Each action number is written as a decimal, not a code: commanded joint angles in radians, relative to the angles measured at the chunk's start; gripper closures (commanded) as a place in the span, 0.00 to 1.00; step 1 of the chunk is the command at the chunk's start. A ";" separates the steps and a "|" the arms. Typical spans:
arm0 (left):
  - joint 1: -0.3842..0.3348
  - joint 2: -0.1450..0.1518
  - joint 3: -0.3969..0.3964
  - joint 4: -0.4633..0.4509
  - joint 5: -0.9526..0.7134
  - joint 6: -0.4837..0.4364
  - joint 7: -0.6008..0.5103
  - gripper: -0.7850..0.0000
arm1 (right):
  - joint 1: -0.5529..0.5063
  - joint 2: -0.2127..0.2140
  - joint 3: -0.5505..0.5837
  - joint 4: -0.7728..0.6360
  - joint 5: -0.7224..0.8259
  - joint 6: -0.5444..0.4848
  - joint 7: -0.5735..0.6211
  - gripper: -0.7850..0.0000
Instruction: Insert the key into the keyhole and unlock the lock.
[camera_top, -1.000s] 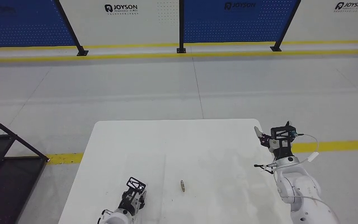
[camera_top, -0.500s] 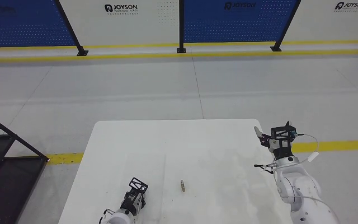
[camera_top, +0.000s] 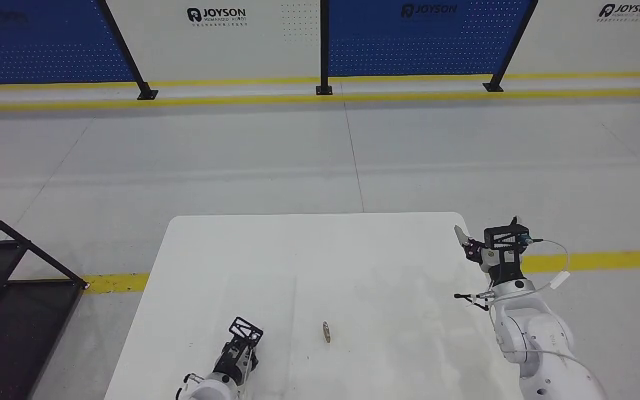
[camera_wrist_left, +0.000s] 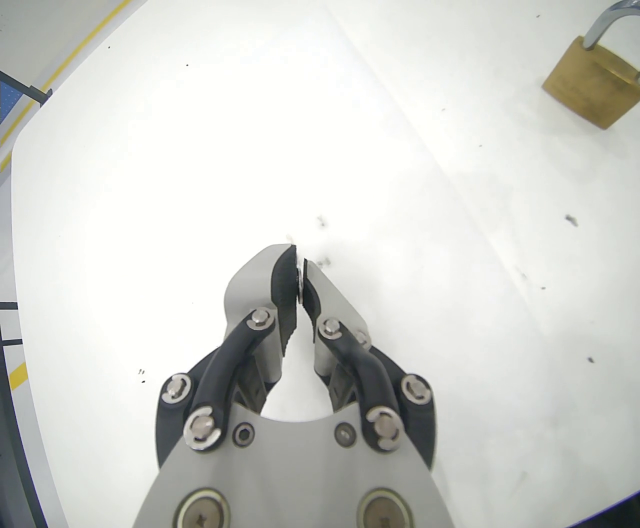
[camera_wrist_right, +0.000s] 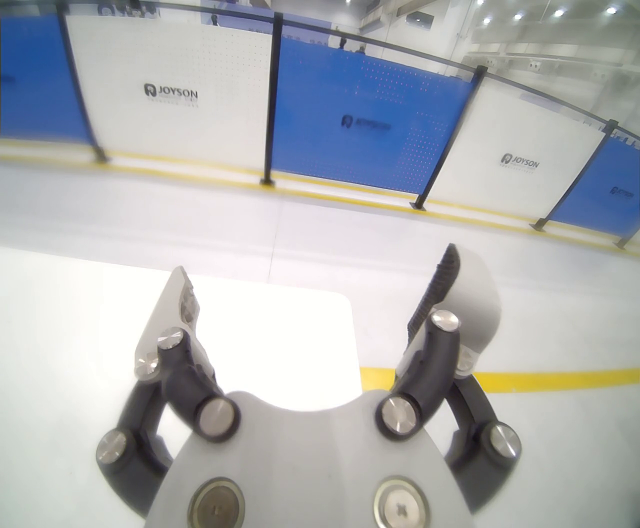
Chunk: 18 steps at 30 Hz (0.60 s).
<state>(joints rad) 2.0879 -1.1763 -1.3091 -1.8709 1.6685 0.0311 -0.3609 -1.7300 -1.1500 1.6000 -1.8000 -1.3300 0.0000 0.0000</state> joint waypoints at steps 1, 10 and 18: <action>0.002 0.000 -0.001 -0.002 0.002 0.001 0.002 0.93 | 0.000 0.000 0.000 0.000 0.000 0.000 0.000 0.00; 0.028 0.004 -0.022 -0.038 -0.003 -0.003 0.023 1.00 | 0.000 0.000 0.000 0.000 0.000 0.000 0.000 0.00; 0.106 0.015 -0.086 -0.145 -0.084 -0.090 0.183 1.00 | 0.000 0.000 0.000 0.000 0.000 0.000 0.000 0.00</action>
<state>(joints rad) 2.1792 -1.1644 -1.3785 -1.9942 1.6055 -0.0322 -0.2322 -1.7300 -1.1500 1.6000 -1.8000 -1.3300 0.0000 0.0000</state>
